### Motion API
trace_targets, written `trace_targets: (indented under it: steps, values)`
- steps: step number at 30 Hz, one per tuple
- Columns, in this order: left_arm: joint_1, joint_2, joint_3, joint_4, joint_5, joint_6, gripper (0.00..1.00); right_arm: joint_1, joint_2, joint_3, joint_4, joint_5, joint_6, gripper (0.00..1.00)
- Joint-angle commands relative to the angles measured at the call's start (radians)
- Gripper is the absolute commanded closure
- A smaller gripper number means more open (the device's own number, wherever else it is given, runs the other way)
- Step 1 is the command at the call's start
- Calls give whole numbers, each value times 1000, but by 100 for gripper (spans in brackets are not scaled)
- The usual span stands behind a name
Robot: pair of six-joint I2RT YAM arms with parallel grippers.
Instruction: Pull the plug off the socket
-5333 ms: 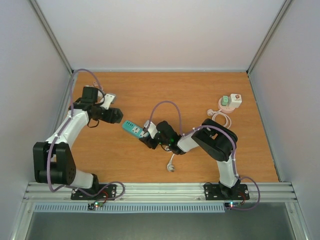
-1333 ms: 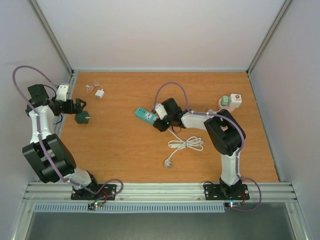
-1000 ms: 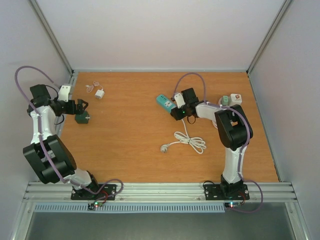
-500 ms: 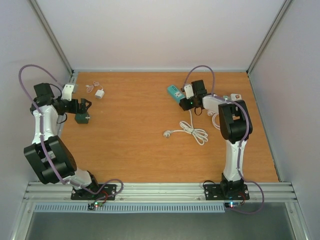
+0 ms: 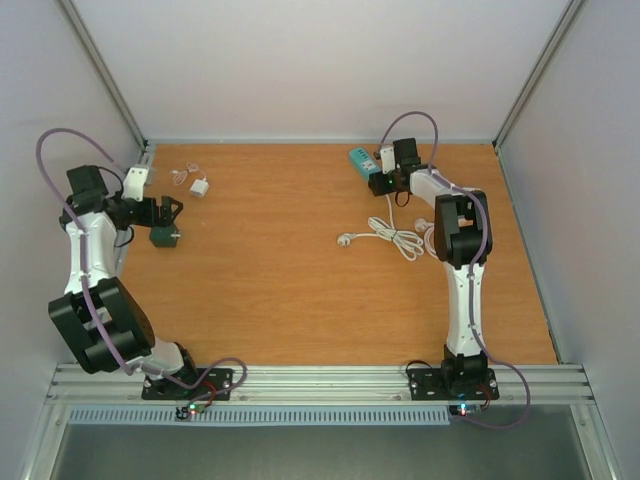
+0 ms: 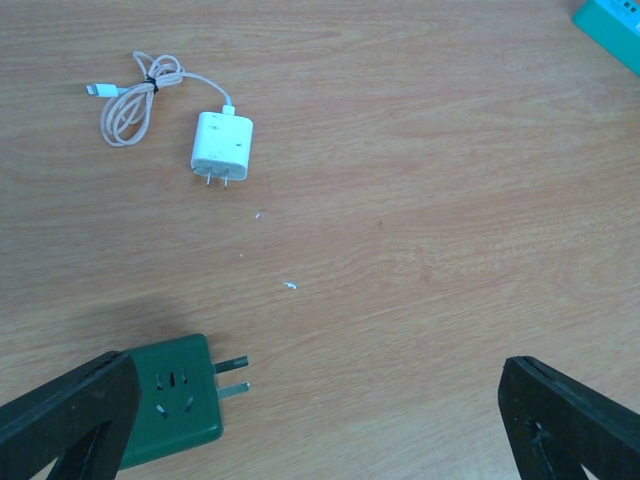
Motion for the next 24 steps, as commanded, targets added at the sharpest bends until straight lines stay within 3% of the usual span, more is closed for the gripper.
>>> trace_targets:
  steps: [1,6,13,24]
  values:
    - [-13,-36,-13,-1,-2,-10,0,-25,47,67,-120,20,26,34]
    - [-25,-51,-14,0,-4,-13,0,-49,-18,63,-151,-49,31,20]
    - [-52,-73,-22,13,12,-32,0,-91,-206,-44,-186,-162,1,18]
    - [-102,-117,-75,67,47,-103,0,-266,-490,-283,-301,-274,-159,33]
